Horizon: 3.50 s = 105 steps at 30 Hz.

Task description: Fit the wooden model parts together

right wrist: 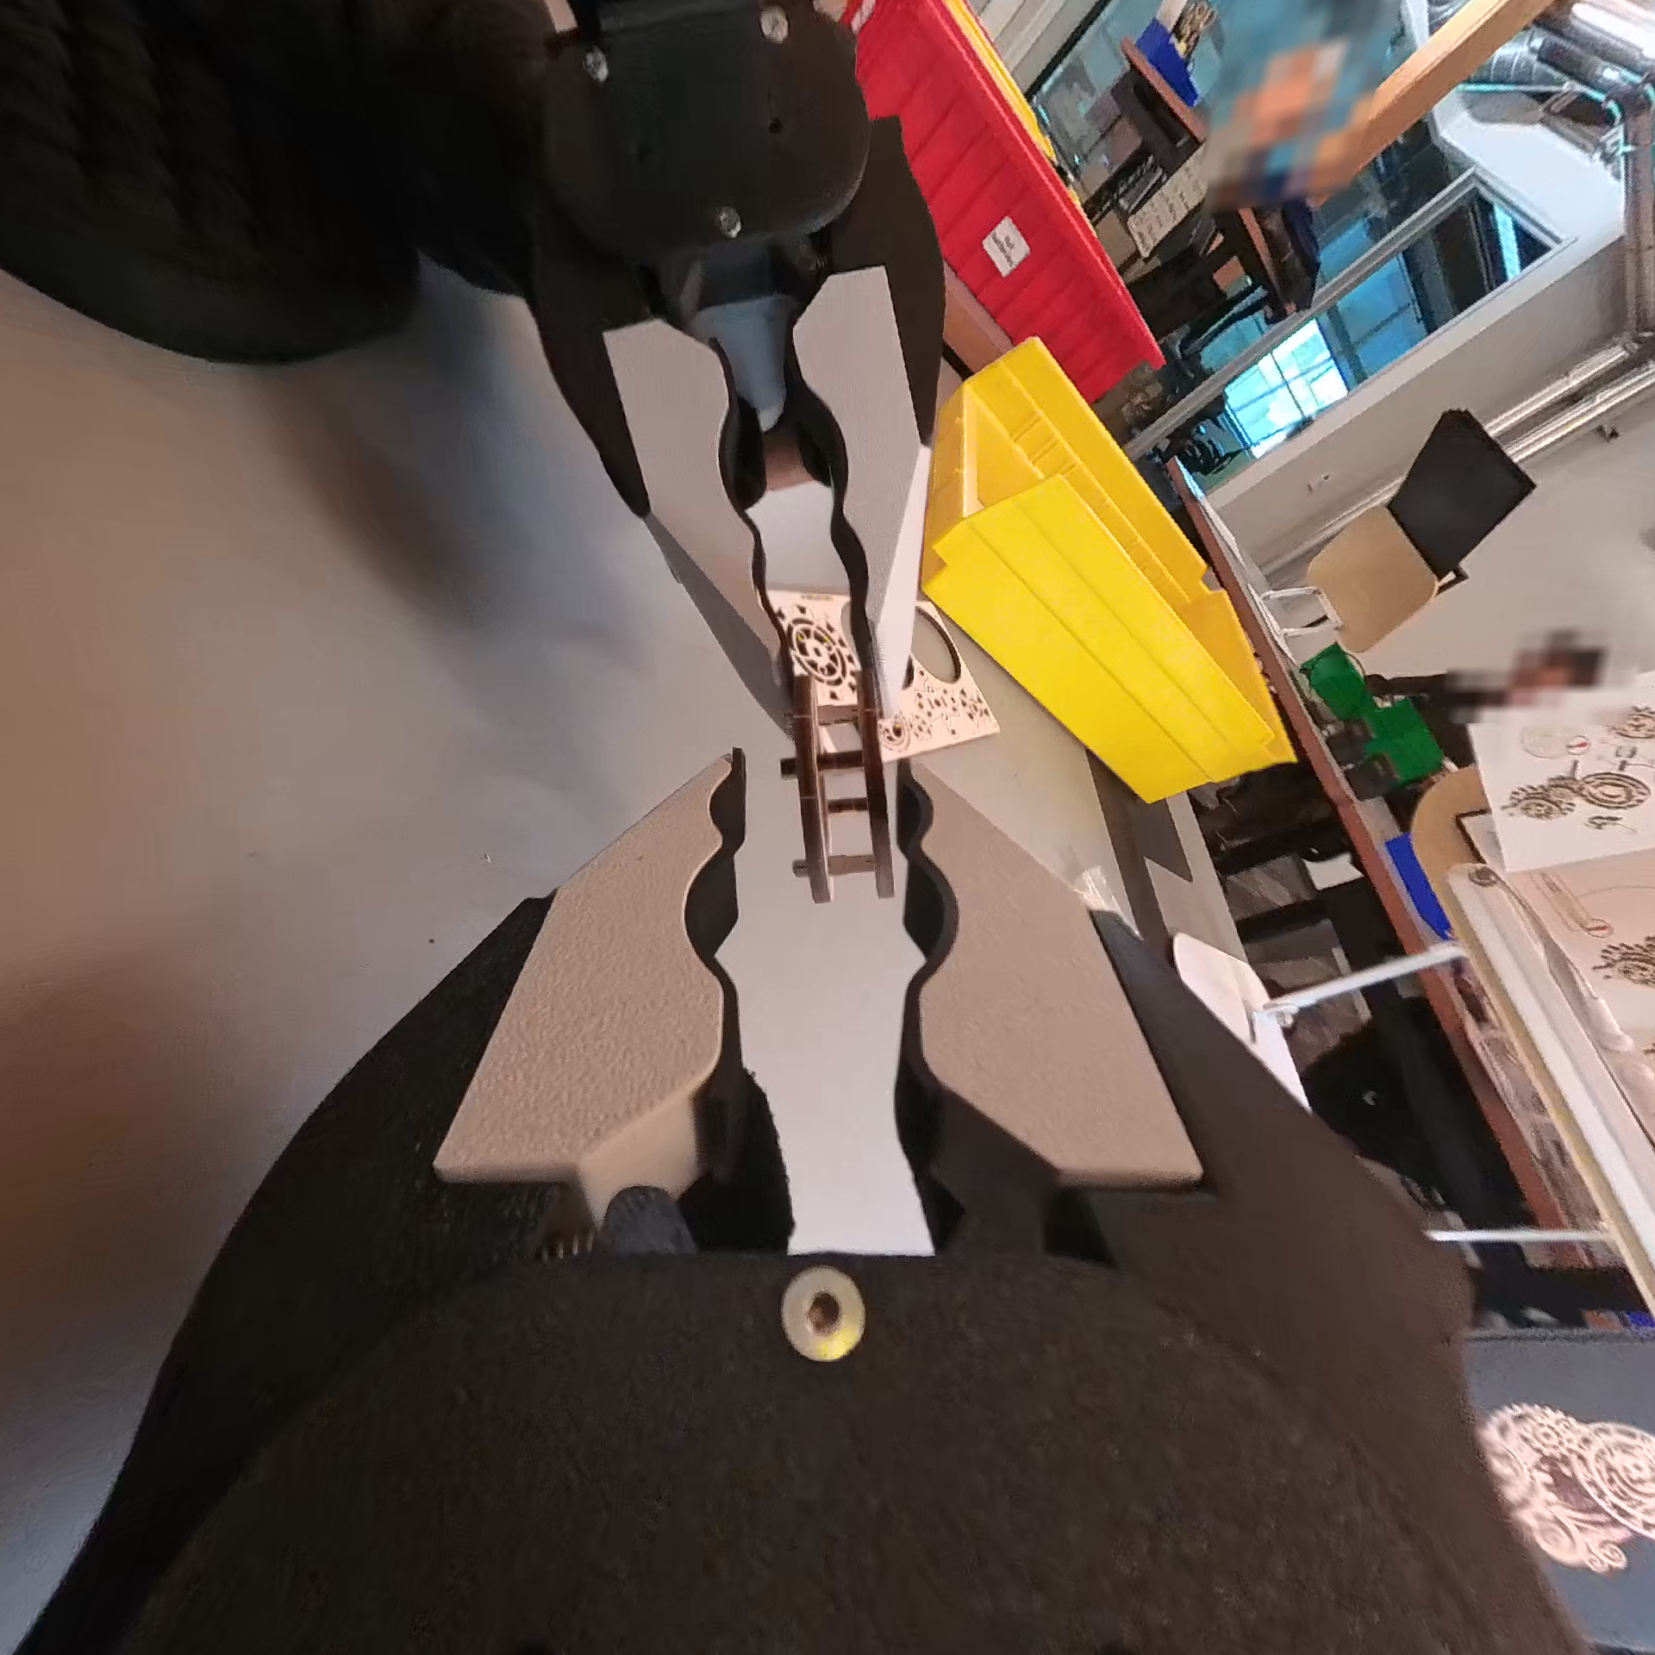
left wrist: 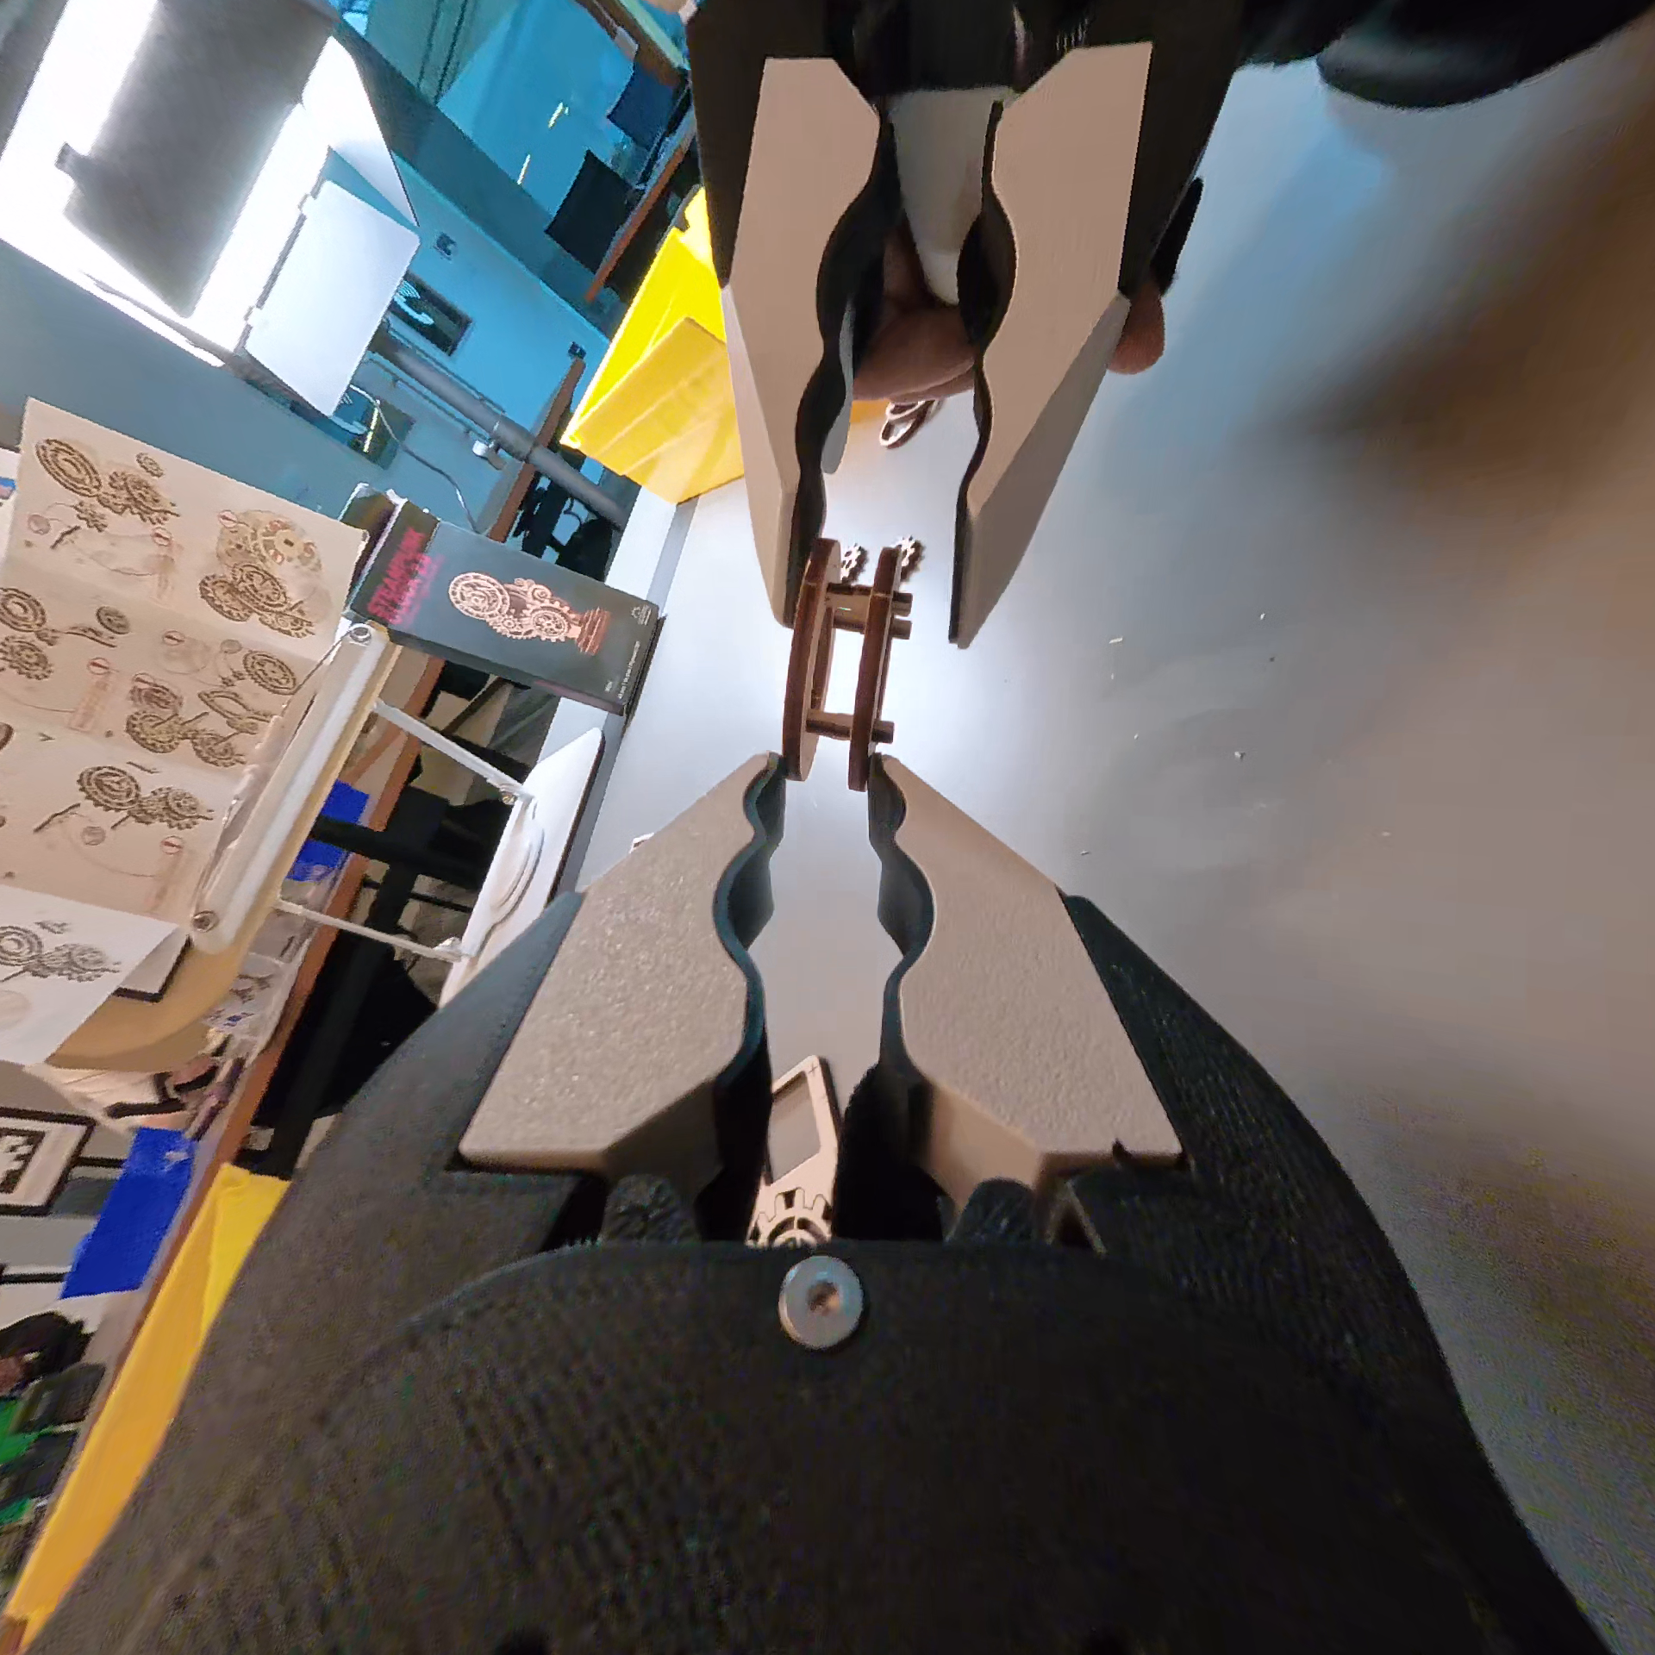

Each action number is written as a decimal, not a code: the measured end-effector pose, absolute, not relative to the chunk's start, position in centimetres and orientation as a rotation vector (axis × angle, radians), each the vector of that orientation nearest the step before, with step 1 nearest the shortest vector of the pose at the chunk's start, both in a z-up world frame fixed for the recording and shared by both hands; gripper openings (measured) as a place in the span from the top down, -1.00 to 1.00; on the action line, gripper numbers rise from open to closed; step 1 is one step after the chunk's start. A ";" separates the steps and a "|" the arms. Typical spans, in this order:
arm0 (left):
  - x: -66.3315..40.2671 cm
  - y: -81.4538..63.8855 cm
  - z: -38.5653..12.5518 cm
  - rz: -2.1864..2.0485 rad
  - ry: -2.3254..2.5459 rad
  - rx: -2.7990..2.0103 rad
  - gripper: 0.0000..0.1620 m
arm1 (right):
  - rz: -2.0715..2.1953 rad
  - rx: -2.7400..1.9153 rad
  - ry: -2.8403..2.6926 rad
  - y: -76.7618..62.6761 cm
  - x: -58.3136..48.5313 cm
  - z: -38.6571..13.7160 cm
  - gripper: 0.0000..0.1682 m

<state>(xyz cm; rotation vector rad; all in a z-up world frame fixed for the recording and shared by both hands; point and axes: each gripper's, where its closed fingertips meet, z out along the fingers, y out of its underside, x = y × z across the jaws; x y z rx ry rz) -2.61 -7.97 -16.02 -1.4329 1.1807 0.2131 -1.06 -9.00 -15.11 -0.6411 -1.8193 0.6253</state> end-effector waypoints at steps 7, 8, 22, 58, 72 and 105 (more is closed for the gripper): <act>-2.2 -8.2 -15.9 0.287 1.207 -1.404 0.78 | 0.546 -0.607 -1.813 -8.6 -1.4 -15.5 0.75; -2.1 -8.3 -15.7 0.279 1.198 -1.398 0.78 | 0.548 -0.595 -1.806 -8.7 -1.3 -15.3 0.76; -0.8 -9.9 -13.0 -0.082 1.061 -1.312 0.75 | 0.841 -0.587 -1.719 -10.6 -0.7 -13.0 0.77; -0.8 -8.2 -18.5 -0.099 1.074 -1.838 0.77 | 0.933 -0.991 -1.917 -8.7 -1.3 -18.2 0.82; 0.3 -9.4 -14.4 -0.788 0.774 -1.703 0.74 | 1.584 -1.074 -1.656 -9.7 -0.4 -13.2 0.82; -0.3 -8.8 -15.8 0.565 1.371 -1.095 0.78 | 0.641 -0.704 -1.874 -7.4 -0.5 -16.6 0.52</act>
